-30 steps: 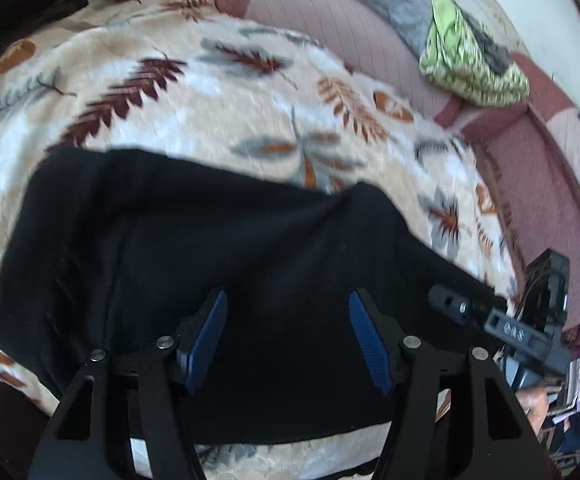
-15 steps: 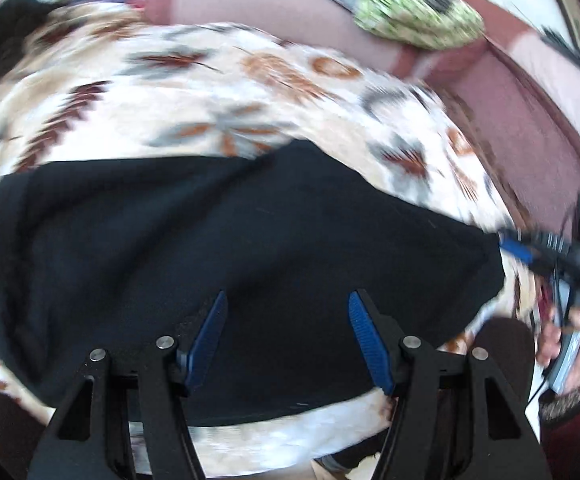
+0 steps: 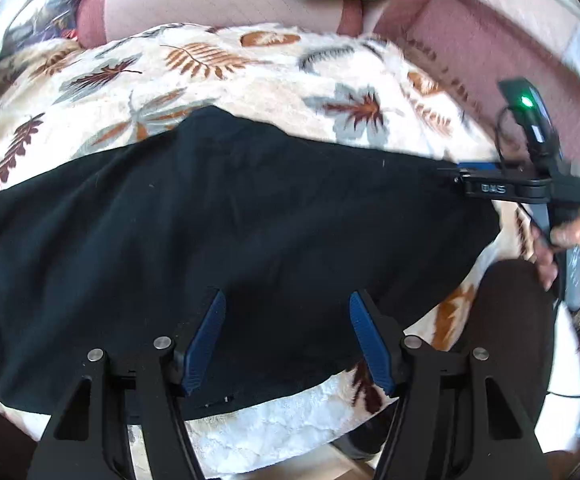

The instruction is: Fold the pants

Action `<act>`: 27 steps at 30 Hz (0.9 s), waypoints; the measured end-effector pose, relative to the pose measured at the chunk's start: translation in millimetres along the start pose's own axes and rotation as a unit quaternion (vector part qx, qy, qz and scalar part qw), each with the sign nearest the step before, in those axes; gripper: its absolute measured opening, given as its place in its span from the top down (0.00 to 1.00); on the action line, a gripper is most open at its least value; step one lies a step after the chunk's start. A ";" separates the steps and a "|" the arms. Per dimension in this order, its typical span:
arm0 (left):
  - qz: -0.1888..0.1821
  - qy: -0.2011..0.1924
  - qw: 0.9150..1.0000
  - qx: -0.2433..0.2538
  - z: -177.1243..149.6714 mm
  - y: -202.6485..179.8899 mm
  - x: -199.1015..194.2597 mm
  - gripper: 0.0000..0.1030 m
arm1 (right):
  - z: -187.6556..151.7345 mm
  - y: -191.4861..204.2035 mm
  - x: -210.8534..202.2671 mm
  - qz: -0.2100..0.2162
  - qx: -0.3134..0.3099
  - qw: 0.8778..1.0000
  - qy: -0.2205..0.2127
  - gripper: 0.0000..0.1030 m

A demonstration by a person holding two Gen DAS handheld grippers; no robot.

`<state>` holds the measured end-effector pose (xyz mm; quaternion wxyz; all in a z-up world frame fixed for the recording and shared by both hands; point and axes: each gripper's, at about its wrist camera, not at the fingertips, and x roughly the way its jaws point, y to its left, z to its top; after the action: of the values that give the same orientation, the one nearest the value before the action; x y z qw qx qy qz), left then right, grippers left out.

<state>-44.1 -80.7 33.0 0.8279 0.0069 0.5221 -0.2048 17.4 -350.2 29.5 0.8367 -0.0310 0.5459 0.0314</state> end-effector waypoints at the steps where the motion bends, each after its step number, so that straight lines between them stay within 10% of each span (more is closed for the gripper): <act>1: 0.001 0.007 1.000 0.006 -0.7 -5.3 3.6 0.39 | 0.1 10.1 9.4 -0.028 -0.039 0.999 0.014 0.59; 6: 0.043 0.007 0.996 0.081 -17.1 -36.5 8.5 0.38 | 15.5 -17.3 20.6 -0.016 0.028 0.999 0.011 0.59; 9: 0.058 0.005 0.992 0.108 -22.2 -43.4 9.0 0.37 | 16.4 -53.3 27.4 -0.021 0.115 0.993 0.013 0.31; 15: 0.009 -0.010 0.998 0.062 -10.5 -32.7 -12.1 0.37 | 7.4 -39.5 -25.7 -0.047 0.114 0.990 -0.063 0.33; 19: -0.005 -0.015 0.999 0.052 3.4 -32.6 -14.5 0.36 | -7.4 -26.4 -53.8 0.092 0.143 0.983 -0.072 0.33; 22: -0.029 0.005 0.999 0.018 13.0 -26.1 0.7 0.36 | -21.1 -16.3 -28.1 0.265 0.185 0.946 -0.001 0.33; 27: -0.021 0.036 0.999 0.025 4.3 -35.3 17.9 0.35 | -41.1 -15.7 11.4 0.230 0.207 0.948 0.080 0.49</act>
<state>-45.9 -119.9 26.6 0.8036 0.0241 0.5464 -0.2345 -14.2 -369.2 2.8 0.7484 0.2671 0.5976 0.1066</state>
